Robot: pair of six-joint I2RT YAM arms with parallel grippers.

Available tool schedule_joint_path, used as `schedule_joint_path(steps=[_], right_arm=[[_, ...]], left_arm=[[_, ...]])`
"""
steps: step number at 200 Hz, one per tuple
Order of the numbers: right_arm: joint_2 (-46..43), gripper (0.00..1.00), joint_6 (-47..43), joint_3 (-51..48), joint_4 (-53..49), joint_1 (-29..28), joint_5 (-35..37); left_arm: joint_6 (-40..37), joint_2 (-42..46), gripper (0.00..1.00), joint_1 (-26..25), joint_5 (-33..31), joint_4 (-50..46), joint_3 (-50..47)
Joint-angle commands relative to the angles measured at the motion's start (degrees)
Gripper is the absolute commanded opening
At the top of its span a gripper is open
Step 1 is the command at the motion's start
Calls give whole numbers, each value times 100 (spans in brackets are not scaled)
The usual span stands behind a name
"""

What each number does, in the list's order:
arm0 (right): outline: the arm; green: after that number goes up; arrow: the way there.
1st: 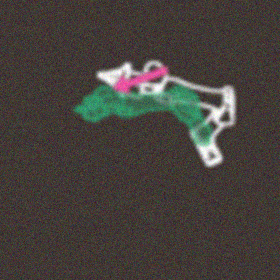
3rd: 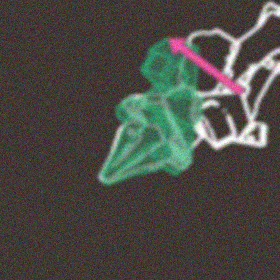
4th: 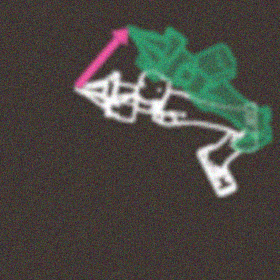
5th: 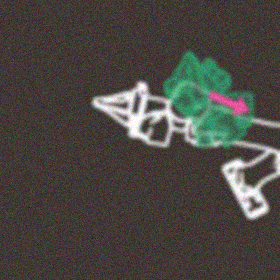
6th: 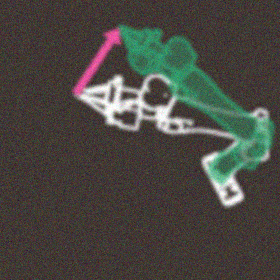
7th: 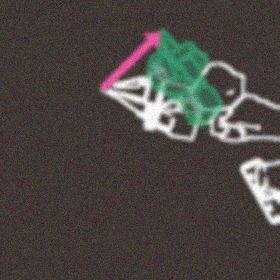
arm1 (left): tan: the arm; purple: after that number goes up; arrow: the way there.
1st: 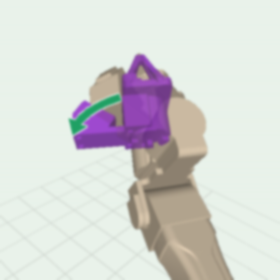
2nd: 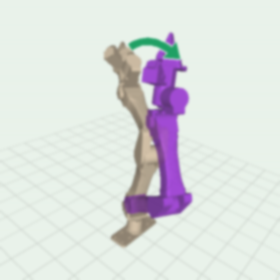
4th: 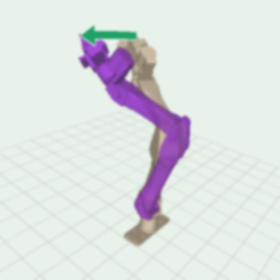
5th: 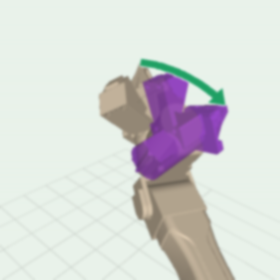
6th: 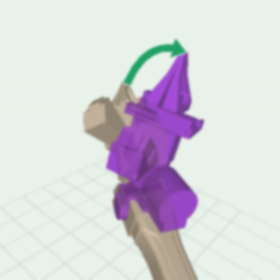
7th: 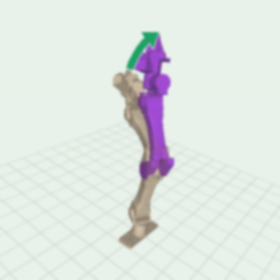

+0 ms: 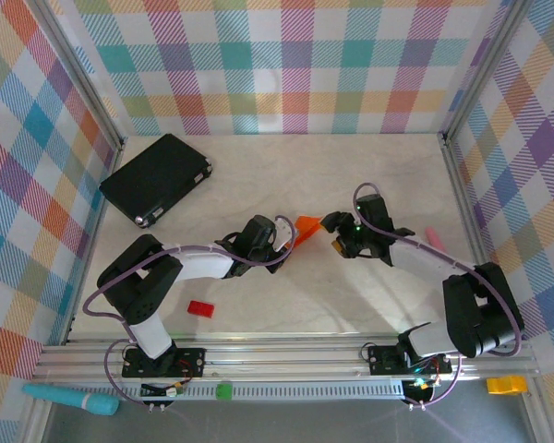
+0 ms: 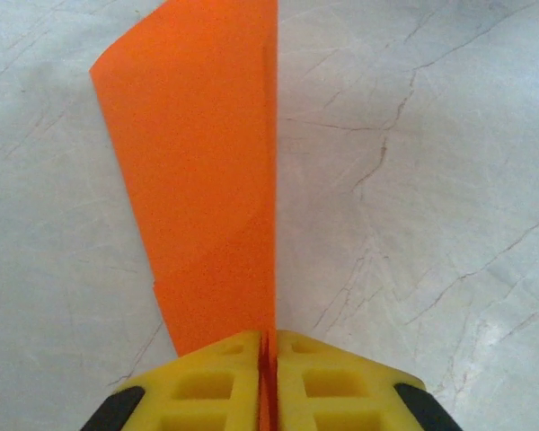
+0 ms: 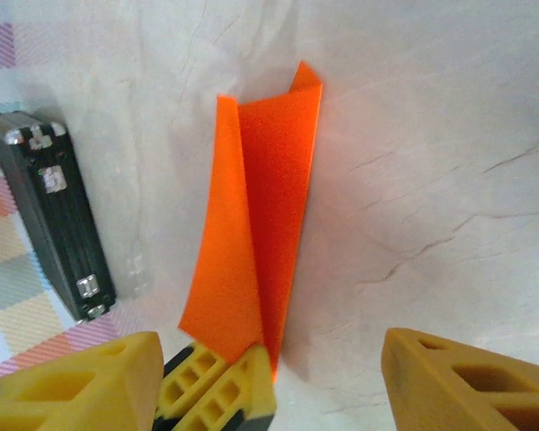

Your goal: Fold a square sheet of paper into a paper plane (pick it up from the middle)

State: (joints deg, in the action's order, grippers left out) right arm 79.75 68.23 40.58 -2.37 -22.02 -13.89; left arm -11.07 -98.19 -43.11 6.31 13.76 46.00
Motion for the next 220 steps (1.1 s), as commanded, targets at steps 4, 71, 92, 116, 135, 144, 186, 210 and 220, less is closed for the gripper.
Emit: schedule_joint_path(steps=[4,71,92,116,135,144,186,210,220], right_arm=[[-143,69,-353,-126,-391,57,285],[-143,77,-947,-109,-620,127,429],[-124,78,-1072,-91,-660,137,435],[-59,79,-1225,-66,-654,146,381],[50,79,-1394,-15,-624,147,272],[122,78,-1505,0,-593,145,197],[395,77,-1944,90,-345,152,-210],[568,77,-2171,227,-380,151,-378],[648,76,-2216,280,-371,138,-486]], left_arm=[[485,-131,8,-65,397,266,-65],[1564,-485,0,120,1250,92,179],[1926,-551,0,250,1625,73,229],[2328,-633,0,429,2120,66,325],[2578,-687,0,535,2425,33,399],[2675,-710,0,574,2562,7,451],[2957,-783,0,689,2876,-401,740],[2949,-913,0,725,2823,-889,1013],[2976,-981,0,748,2839,-969,1076]])
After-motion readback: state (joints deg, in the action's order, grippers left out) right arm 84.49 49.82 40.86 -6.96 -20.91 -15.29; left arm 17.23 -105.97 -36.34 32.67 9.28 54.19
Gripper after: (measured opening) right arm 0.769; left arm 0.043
